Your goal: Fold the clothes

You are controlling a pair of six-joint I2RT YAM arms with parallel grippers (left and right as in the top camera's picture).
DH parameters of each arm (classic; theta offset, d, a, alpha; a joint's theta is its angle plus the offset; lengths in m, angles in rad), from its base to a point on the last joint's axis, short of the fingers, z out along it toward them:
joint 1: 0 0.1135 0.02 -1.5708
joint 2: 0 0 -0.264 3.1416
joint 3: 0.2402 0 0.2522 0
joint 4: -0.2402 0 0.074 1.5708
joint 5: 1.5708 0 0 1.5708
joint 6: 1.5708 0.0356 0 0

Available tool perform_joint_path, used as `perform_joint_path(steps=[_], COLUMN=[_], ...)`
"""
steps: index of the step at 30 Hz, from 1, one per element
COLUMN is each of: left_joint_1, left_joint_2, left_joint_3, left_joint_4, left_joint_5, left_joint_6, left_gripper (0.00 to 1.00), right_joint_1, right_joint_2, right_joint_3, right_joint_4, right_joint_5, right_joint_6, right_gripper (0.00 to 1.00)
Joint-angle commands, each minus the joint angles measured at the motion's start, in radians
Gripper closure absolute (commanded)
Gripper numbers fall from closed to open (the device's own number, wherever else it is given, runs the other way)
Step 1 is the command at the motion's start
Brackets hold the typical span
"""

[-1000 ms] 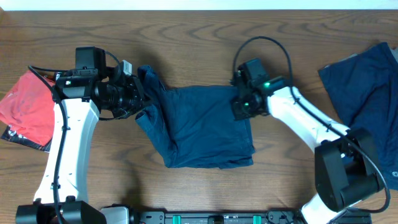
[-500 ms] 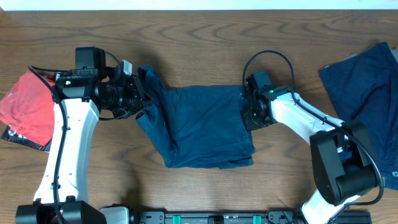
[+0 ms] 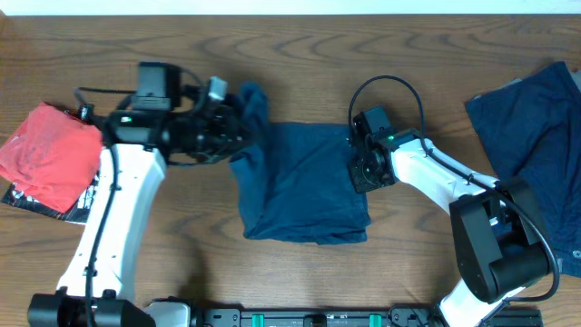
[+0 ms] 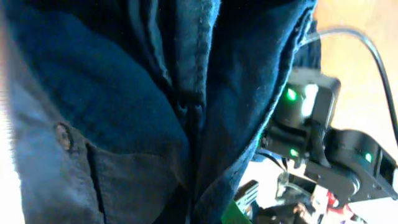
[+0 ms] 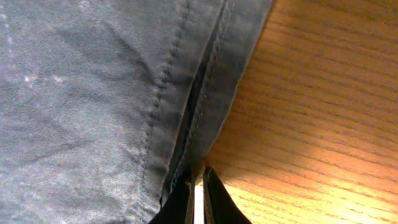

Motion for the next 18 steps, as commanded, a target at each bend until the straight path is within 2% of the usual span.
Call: perform_joint_path(steps=[1, 6, 13, 18], left_joint_1=[-0.097, -0.235, -0.366, -0.407], left_joint_2=[-0.014, -0.013, -0.001, 0.034], left_joint_3=[0.033, 0.033, 0.033, 0.032], left_joint_4=[0.013, 0.068, 0.106, 0.154], left_joint_5=[-0.061, -0.196, -0.484, -0.521], left_joint_6=[-0.101, -0.179, -0.35, -0.402], left_gripper=[0.94, 0.94, 0.94, 0.94], right_joint_1=[0.016, 0.018, 0.045, 0.082], right_joint_2=[0.024, 0.024, 0.024, 0.024], right_joint_3=[-0.034, -0.034, -0.034, -0.034], right_joint_4=[-0.008, -0.012, -0.042, -0.053], right_joint_5=[-0.013, -0.025, -0.028, -0.028], right_joint_6=[0.012, 0.012, 0.013, 0.033], right_gripper=[0.95, 0.96, 0.96, 0.96])
